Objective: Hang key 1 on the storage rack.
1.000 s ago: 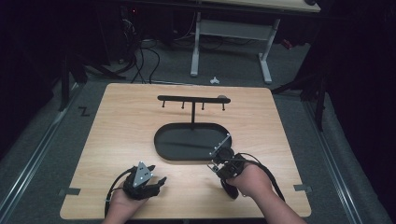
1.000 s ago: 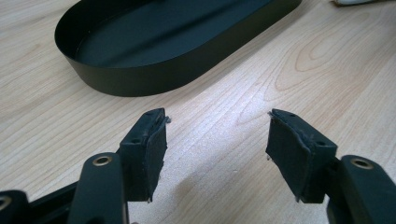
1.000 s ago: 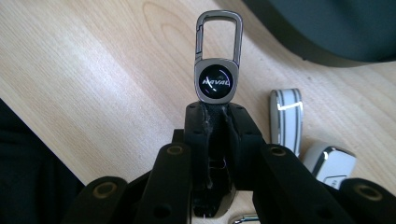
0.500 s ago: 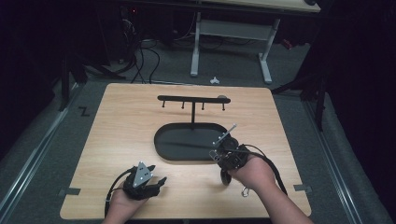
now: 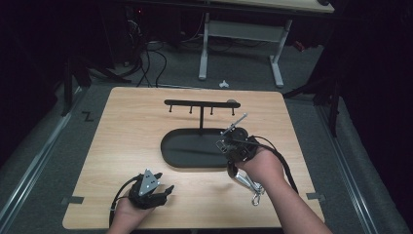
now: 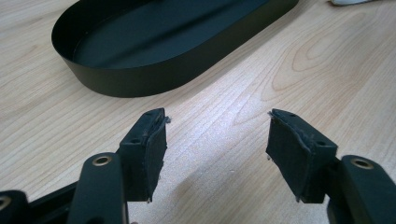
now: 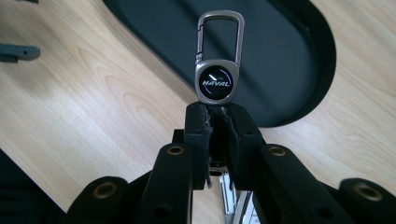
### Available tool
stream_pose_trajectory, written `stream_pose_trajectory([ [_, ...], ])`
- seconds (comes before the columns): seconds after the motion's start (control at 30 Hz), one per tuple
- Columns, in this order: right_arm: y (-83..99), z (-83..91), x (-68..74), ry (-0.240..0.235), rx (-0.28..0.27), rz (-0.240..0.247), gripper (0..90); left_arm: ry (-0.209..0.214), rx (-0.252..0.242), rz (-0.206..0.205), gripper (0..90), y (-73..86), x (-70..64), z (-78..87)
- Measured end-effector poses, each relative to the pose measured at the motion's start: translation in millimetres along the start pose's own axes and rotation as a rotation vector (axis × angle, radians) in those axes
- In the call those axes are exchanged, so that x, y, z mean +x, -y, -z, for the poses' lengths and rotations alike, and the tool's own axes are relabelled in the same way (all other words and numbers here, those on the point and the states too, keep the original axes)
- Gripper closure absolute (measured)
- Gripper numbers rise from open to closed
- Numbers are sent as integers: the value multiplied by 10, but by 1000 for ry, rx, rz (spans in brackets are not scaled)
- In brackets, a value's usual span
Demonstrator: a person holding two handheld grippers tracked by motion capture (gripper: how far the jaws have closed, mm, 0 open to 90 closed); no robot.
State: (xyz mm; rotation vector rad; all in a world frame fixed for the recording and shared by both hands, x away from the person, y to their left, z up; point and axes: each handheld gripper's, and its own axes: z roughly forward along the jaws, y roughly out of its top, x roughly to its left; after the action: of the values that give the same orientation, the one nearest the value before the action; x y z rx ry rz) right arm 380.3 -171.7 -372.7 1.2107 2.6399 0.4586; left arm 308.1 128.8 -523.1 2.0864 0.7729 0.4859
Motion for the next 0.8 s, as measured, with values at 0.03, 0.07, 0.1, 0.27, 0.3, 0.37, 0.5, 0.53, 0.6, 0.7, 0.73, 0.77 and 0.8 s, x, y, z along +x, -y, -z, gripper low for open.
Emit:
stream_pose_trajectory([
  [0.03,-23,9,-1,0,-2,-4,811,0,0,0,378,0,0,0],
  [0.07,-34,13,-7,-1,-7,-2,811,0,0,1,378,0,1,0],
  [0.1,-50,19,-12,-3,-11,-4,812,0,0,1,378,0,1,0],
  [0.27,-124,46,-30,6,-16,-6,812,1,1,0,378,1,0,-1],
  [0.3,-137,47,-36,4,-21,-8,812,1,1,0,378,1,0,0],
  [0.37,-162,55,-43,6,-22,-19,812,1,1,1,378,1,1,1],
  [0.5,-211,58,-60,11,-28,-20,812,3,1,1,378,1,1,0],
  [0.53,-224,56,-69,9,-35,-13,812,3,2,1,378,1,1,0],
  [0.6,-253,62,-73,17,-38,-13,812,4,1,2,378,2,0,1],
  [0.7,-298,82,-85,17,-48,-15,812,6,4,-2,378,1,1,6],
  [0.73,-318,88,-98,18,-56,-11,812,6,2,1,379,1,-1,4],
  [0.77,-328,93,-98,19,-59,-19,812,6,4,-2,378,2,1,6],
  [0.8,-343,99,-98,22,-60,-26,812,7,5,-2,378,1,2,6],
])
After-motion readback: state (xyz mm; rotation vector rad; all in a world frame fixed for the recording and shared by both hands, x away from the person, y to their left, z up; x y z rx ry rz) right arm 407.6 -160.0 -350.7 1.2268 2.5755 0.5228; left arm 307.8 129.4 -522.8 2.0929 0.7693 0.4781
